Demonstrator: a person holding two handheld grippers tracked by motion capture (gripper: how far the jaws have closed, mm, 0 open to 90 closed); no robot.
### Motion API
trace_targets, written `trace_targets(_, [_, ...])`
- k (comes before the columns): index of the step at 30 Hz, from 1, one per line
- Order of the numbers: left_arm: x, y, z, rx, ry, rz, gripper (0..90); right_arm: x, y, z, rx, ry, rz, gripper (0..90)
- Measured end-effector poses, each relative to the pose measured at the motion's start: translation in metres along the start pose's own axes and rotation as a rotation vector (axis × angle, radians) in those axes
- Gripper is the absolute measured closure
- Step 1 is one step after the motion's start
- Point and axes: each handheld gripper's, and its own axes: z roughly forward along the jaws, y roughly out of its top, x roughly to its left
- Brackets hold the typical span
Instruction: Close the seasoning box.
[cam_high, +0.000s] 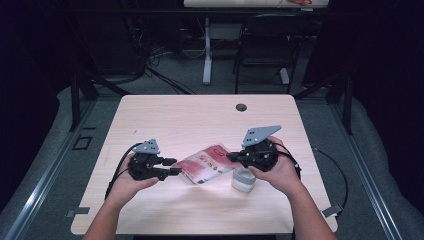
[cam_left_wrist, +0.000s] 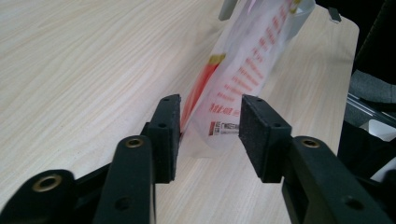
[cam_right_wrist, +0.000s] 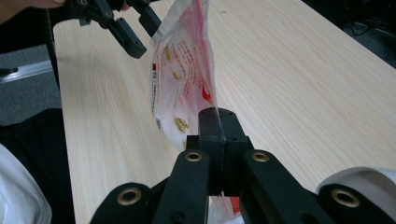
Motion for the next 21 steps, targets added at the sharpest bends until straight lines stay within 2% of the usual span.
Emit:
trace_targets(5, [-0.001,-0.001,0.006,0.038,0.016,0.024,72.2,0.003,0.005,0.006,0.027,-0.006,-0.019,90.0])
trace_targets(7, [-0.001,-0.003,0.009,0.04,0.012,0.015,75.8,0.004,0.007,0.008,0.03,-0.002,-0.02,90.0])
trace_targets(11, [0.002,-0.007,0.012,0.064,0.022,0.012,77.3,0.007,0.014,0.013,0.032,0.005,-0.029,90.0])
trace_targets(21, [0.004,-0.012,0.013,0.066,0.029,-0.002,78.7,0.011,0.023,0.022,0.012,0.018,-0.027,90.0])
